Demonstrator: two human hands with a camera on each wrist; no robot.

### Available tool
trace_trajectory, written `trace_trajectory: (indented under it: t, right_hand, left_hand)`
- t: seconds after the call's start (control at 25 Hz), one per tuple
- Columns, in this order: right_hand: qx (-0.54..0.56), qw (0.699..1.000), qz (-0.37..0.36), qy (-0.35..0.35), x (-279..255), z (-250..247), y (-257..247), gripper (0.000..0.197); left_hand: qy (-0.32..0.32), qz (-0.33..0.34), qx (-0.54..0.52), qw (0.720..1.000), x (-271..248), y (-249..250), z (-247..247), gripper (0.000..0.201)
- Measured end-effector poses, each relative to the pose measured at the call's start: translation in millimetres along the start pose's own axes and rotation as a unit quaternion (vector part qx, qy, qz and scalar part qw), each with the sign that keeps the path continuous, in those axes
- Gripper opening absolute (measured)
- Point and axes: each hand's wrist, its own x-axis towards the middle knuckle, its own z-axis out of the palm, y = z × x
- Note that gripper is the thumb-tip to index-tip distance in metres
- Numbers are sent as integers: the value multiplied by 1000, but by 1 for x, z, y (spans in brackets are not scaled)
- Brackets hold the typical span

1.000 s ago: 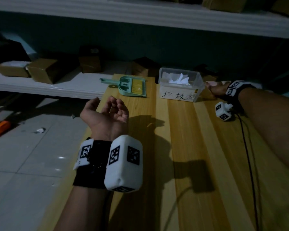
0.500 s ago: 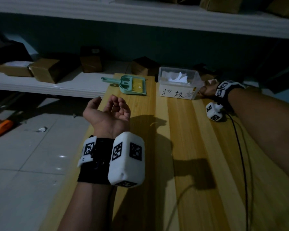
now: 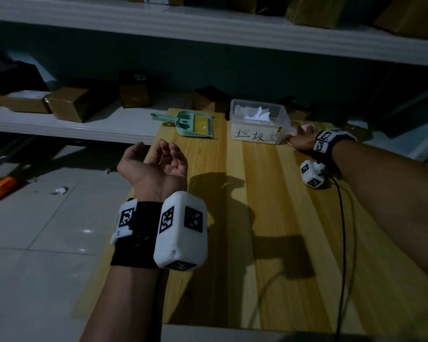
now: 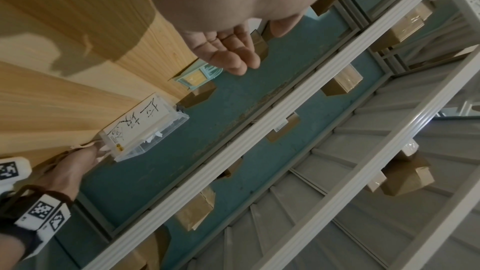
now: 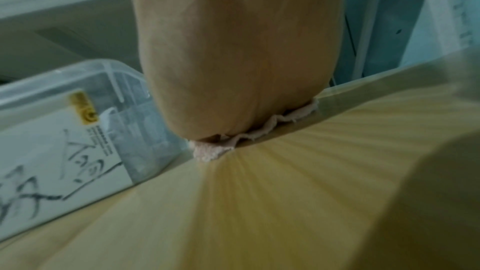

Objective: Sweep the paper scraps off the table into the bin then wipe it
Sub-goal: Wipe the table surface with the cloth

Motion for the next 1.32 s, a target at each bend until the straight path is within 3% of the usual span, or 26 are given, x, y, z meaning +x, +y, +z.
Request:
trace_trajectory:
  t: [0.28,0.44,0.52,0.6,0.64,0.84,1.32]
  right_hand:
    - [59,998,38,-3,-44,15,18,59]
    - [97,995,25,5,-85,12,25,58]
    - [69,997,18,3,-101,15,27,70]
    - [52,998,42,-4,-107,27,33,100]
    - [47,997,63,-14,-109,34,37,102]
    - [42,996,75,-1,-148,51,35,76]
    - [28,995,58,-71,-237,67,48,75]
  left_hand:
    - [-11,-3,2,1000,-30,0,-7,24]
    - [-17,4,20,1000,-46,0,-16,26]
    - [-20,6,29,999,-52,1,-21,25]
    - [-19,3,34,999,-57,3,-23,25]
    - [-20,4,36,999,-58,4,-24,25]
    - [-20,-2,42,999,-62,3,-27,25]
    - [-7,-30,44,999,-93,-41,-36,23]
